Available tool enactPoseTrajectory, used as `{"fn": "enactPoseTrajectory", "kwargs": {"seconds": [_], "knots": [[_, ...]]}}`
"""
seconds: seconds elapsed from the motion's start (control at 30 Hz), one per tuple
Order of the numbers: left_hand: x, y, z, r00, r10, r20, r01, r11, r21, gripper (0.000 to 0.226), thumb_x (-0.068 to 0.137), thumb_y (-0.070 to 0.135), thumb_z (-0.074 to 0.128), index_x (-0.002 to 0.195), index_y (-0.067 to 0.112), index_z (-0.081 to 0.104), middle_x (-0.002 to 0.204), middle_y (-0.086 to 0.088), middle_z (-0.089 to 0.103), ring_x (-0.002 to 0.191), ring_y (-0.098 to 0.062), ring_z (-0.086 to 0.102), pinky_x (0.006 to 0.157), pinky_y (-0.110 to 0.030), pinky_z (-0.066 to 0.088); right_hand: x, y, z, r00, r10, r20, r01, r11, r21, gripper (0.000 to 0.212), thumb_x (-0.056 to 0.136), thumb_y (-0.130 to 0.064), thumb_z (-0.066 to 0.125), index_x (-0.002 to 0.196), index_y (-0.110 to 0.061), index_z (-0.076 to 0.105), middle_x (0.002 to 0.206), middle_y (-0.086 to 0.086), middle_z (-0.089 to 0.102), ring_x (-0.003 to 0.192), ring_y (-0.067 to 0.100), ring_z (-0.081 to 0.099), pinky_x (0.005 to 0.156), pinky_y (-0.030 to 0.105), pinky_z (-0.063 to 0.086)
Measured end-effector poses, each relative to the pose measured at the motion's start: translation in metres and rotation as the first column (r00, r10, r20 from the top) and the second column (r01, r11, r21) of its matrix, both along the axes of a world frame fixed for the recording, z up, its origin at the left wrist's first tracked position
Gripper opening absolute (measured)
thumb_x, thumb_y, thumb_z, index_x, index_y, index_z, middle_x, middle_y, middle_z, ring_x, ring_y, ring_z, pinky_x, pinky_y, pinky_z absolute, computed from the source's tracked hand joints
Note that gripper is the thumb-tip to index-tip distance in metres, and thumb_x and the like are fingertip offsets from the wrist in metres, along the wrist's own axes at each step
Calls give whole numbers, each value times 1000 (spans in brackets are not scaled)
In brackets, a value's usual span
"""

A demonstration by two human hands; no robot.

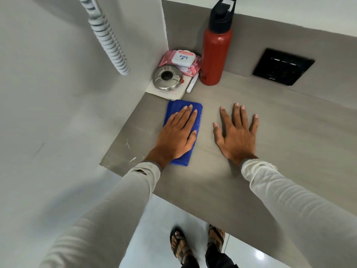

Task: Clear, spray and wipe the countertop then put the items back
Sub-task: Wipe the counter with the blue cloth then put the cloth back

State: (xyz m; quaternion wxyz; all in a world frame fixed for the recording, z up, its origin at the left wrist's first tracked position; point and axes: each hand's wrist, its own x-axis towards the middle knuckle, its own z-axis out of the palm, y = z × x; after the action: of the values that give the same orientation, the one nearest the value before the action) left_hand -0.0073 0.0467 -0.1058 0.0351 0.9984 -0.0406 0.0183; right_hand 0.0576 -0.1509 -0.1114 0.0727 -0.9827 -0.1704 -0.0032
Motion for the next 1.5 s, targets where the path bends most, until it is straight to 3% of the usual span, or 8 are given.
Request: {"fn": "enactPoseTrajectory", "kwargs": {"seconds": [0.17, 0.53, 0.87, 1.03, 1.13, 1.27, 1.37, 1.5], "knots": [[32, -26, -1, 976, 213, -51, -214, 977, -13, 64, 102, 38, 27, 154, 5, 12, 163, -16, 13, 152, -28, 14, 123, -44, 20, -1, 0, 0, 1000, -4, 6, 4, 1000, 7, 64, 100, -57, 28, 158, -29, 24, 168, 13, 15, 156, 30, 12, 122, 63, 6], [44, -35, 0, 951, 303, -58, -307, 949, -70, 68, 98, 39, 30, 153, 3, 14, 162, -18, 16, 151, -29, 17, 122, -44, 20, 0, -1, -1, 1000, 0, 7, 0, 1000, 6, 65, 101, -58, 26, 158, -30, 22, 168, 11, 14, 156, 29, 10, 122, 62, 6], [-29, -3, -2, 1000, 3, -4, -3, 1000, -19, 61, 102, 41, 24, 154, 9, 21, 162, -11, 21, 150, -25, 20, 121, -43, 25, -2, -2, 4, 1000, 9, -15, -9, 1000, 17, 64, 101, -57, 28, 158, -28, 24, 167, 12, 15, 156, 30, 10, 123, 61, 5], [-82, 43, -2, 988, -153, 20, 153, 988, 31, 58, 105, 40, 28, 154, 11, 20, 163, -8, 18, 152, -21, 16, 121, -40, 24, -7, -1, 8, 999, 12, -34, -11, 1000, 11, 63, 102, -55, 29, 158, -26, 24, 168, 14, 13, 156, 30, 9, 122, 62, 4], [-100, 85, 2, 986, -169, -4, 169, 985, 37, 59, 104, 40, 29, 155, 11, 18, 164, -7, 15, 152, -21, 12, 123, -40, 22, -9, 4, 9, 998, 12, -62, -10, 1000, 26, 62, 103, -54, 28, 158, -26, 24, 167, 15, 12, 156, 31, 7, 121, 64, 2], [-101, 126, 9, 999, 21, -26, -20, 999, 46, 61, 102, 42, 26, 154, 11, 22, 162, -10, 23, 150, -25, 24, 119, -43, 29, -19, 10, 1, 998, 33, -45, -33, 999, 13, 64, 102, -56, 26, 158, -26, 23, 167, 16, 13, 156, 32, 8, 121, 65, 3], [-104, 110, 4, 983, 181, 10, -181, 983, 7, 60, 102, 40, 28, 152, 8, 27, 159, -13, 28, 147, -27, 30, 118, -42, 30, -20, 11, -5, 1000, 27, -11, -27, 1000, 3, 65, 101, -57, 26, 158, -27, 24, 166, 17, 16, 155, 33, 11, 120, 67, 4], [-130, 60, -3, 845, 535, 20, -531, 842, -91, 59, 102, 37, 33, 152, 7, 25, 160, -16, 26, 148, -30, 26, 120, -44, 25, -17, 11, -9, 1000, 28, -10, -28, 1000, 9, 67, 99, -61, 22, 157, -27, 24, 166, 17, 17, 155, 34, 11, 120, 67, 3]]}}
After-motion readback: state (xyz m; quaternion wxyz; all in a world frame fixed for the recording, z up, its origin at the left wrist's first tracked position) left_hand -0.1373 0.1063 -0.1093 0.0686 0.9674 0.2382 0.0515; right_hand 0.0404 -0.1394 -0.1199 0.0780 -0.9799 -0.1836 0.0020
